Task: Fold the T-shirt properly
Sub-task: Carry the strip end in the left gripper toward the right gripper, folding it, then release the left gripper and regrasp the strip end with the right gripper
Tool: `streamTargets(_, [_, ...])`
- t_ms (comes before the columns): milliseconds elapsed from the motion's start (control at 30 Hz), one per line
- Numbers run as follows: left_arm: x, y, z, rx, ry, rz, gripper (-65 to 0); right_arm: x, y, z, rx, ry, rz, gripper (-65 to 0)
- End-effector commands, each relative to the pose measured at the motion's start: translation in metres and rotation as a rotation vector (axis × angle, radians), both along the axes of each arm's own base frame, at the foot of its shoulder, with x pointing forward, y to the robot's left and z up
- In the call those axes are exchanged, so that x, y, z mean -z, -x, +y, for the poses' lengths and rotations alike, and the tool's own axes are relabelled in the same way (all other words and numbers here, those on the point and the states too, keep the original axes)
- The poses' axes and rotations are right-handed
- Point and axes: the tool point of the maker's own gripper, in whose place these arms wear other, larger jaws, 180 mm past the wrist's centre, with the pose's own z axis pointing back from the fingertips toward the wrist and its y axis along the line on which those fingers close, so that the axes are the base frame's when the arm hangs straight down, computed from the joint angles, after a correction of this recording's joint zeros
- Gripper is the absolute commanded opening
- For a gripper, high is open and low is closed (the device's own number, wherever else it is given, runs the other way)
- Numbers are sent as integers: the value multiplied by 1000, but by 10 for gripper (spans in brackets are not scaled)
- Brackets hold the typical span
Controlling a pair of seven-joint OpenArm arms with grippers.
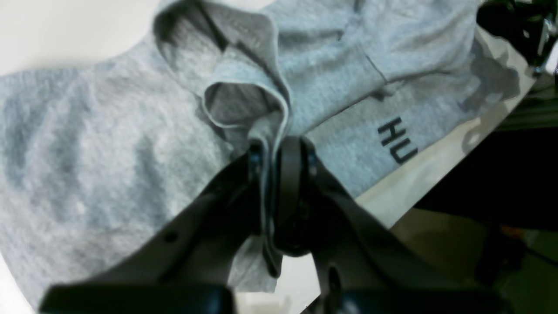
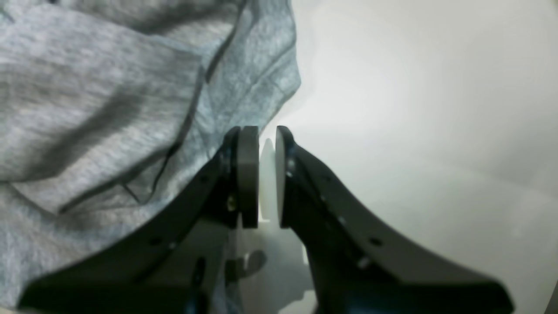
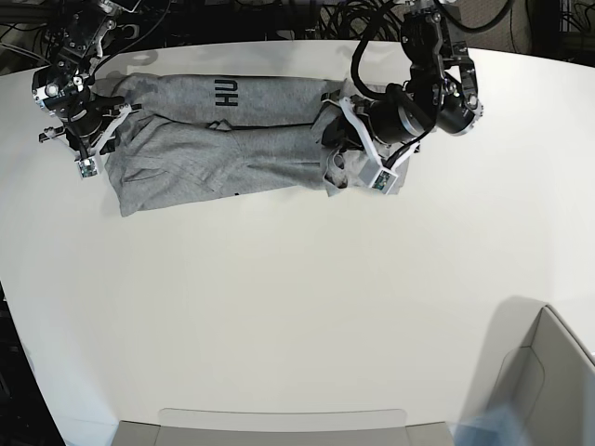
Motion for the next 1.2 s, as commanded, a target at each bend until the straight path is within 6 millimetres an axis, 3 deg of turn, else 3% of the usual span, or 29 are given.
streamTargets(0, [-11,-6,-7,-1,40,-35,-650,-11,-8,-3,-17,13,-38,-574])
streamTargets(267, [-21,-17,-14,-2,59,-67,-650,-11,-8,-3,-17,13,-38,-574])
streamTargets(533, [-27,-16,-40,114,61,-92,-650,-11,-8,-3,-17,14,-37,-574])
streamTargets(633, [-28,-16,-43,131,58,-96,-594,-11,-8,-3,-17,14,-37,-574])
streamTargets(833, [-28,-13,-48,157,55,-98,-424,-11,-8,-3,-17,14,-37,-574])
streamTargets(1167, [-20,-13,-27,147,3,-90,-412,-11,-8,-4,-15,14,-37,-574])
